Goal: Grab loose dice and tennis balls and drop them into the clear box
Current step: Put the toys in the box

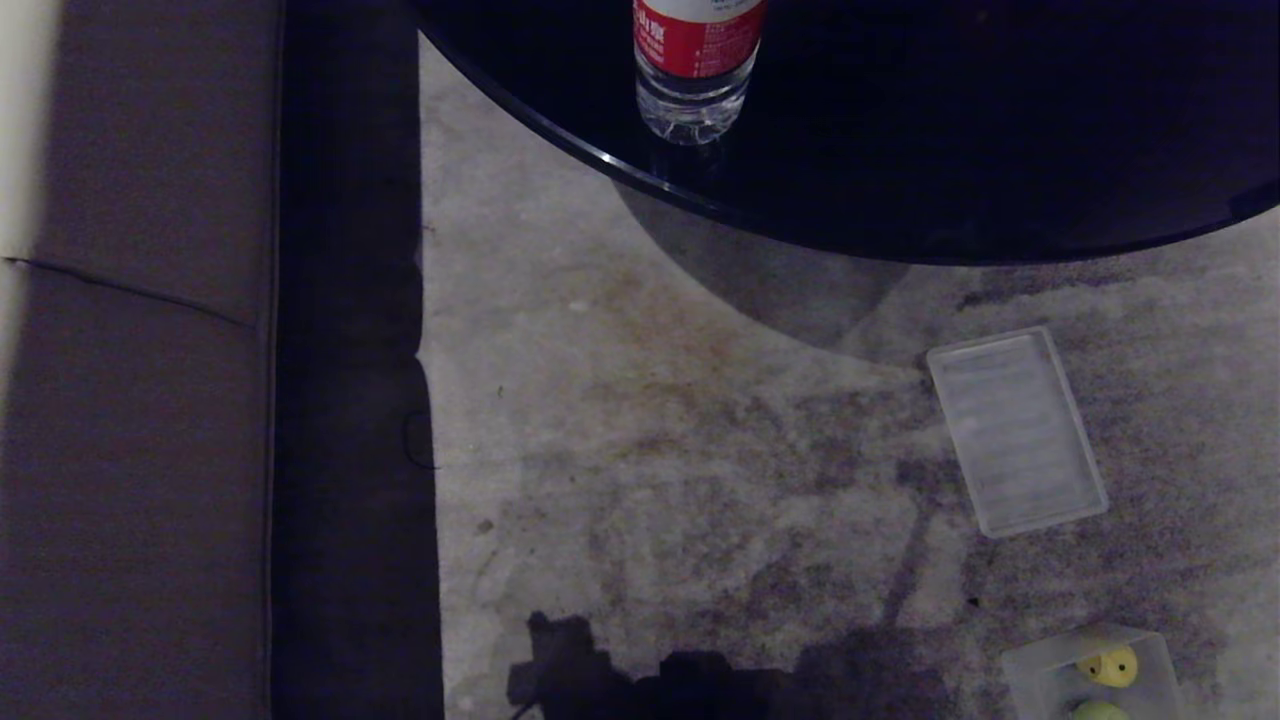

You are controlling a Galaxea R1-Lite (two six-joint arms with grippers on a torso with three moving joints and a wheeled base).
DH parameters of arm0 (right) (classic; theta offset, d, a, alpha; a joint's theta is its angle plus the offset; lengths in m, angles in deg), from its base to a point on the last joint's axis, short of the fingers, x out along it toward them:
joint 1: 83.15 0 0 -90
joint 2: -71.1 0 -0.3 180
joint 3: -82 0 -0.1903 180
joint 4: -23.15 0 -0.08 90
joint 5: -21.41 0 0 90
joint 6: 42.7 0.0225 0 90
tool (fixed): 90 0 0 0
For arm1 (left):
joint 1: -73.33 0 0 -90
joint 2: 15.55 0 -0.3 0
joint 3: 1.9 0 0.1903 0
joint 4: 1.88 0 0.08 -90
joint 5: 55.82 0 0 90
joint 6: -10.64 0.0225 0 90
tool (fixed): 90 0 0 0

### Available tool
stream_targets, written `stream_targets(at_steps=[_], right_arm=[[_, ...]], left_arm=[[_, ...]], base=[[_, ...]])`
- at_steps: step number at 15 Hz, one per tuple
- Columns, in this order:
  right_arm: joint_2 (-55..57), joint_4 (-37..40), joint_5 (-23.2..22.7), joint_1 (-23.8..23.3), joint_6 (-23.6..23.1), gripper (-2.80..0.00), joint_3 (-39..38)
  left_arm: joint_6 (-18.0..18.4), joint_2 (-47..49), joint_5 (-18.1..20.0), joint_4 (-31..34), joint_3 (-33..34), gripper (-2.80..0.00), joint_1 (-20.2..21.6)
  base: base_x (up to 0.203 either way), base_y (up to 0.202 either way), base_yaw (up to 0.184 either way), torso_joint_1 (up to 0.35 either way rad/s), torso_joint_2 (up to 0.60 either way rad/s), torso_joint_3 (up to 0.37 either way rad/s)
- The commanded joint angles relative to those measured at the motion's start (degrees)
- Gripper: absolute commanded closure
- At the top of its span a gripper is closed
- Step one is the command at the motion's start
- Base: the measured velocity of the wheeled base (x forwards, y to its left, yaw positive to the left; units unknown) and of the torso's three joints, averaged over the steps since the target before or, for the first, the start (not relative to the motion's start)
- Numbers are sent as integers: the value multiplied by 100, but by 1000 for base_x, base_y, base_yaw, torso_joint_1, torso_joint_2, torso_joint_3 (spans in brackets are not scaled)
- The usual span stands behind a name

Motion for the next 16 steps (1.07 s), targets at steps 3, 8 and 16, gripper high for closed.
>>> stream_targets(at_steps=[3,8,16], right_arm=[[18,16,-4,2,3,0,1],[18,16,-4,2,3,0,1],[18,16,-4,2,-6,0,1]], left_arm=[[-12,6,-4,-4,0,0,0],[-12,6,-4,-4,0,0,0],[-12,6,-4,-4,0,0,0]], base=[[0,0,0,4,1,207],[0,0,0,0,3,200],[0,0,0,2,4,203]])
